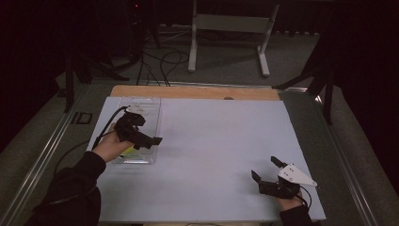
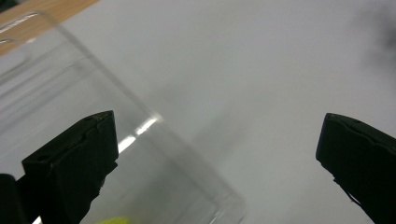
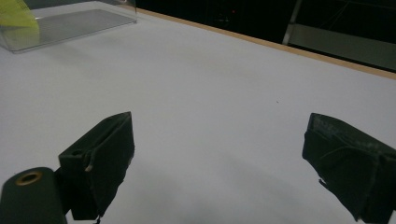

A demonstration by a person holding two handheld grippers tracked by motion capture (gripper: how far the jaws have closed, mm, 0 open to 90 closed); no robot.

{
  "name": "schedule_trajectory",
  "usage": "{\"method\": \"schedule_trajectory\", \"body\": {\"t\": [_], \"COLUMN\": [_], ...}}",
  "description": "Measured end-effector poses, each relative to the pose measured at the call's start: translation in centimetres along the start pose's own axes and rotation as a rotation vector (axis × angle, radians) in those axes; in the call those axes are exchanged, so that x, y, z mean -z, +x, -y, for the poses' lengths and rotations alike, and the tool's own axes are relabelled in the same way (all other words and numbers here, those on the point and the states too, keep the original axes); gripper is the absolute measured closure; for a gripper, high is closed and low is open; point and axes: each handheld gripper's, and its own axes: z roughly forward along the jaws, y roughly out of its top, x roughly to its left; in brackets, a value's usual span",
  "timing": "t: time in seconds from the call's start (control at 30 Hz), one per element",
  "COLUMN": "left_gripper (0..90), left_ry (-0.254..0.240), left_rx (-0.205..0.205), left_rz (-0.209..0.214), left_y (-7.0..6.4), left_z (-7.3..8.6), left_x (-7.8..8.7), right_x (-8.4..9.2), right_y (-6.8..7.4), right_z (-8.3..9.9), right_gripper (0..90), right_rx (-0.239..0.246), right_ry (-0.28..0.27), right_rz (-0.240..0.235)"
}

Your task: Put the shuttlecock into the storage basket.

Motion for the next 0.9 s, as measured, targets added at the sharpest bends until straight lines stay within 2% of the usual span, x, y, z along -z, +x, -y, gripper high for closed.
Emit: {"method": "schedule_trajectory", "body": {"t": [0.07, 0.13, 0.23, 0.33, 0.43, 0.5, 0.53, 0.6, 0.9], "left_gripper": [0.0, 0.0, 0.0, 0.0, 0.0, 0.0, 0.0, 0.0, 0.0], "left_ry": [-0.011, -0.025, -0.072, -0.117, -0.141, -0.148, -0.145, -0.151, -0.152], "left_rx": [-0.019, -0.022, -0.027, -0.067, -0.112, -0.122, -0.127, -0.133, -0.136], "left_rz": [0.006, 0.009, 0.041, 0.050, 0.063, 0.069, 0.086, 0.085, 0.132], "left_y": [-0.4, -0.7, -1.2, -1.9, -2.8, -3.3, -3.6, -4.0, -5.6], "left_z": [-0.1, -0.3, -0.5, -0.7, -0.9, -1.1, -1.2, -1.4, -1.8], "left_x": [-0.5, -1.0, -1.6, -2.2, -3.1, -3.4, -3.7, -4.0, -5.6], "right_x": [0.0, 0.0, 0.0, 0.0, 0.0, 0.0, 0.0, 0.0, 0.0], "right_y": [0.0, 0.0, 0.0, 0.0, 0.0, 0.0, 0.0, 0.0, 0.0], "right_z": [0.0, 0.0, 0.0, 0.0, 0.0, 0.0, 0.0, 0.0, 0.0], "right_gripper": [9.3, 9.3, 9.3, 9.3, 9.3, 9.3, 9.3, 9.3, 9.3], "right_rx": [0.000, 0.000, 0.000, -0.001, -0.002, -0.001, -0.003, -0.003, -0.001], "right_ry": [0.001, 0.001, 0.000, -0.001, -0.001, -0.001, -0.003, -0.003, -0.005], "right_rz": [-0.002, -0.002, -0.002, -0.002, -0.003, -0.004, -0.004, -0.004, -0.006]}}
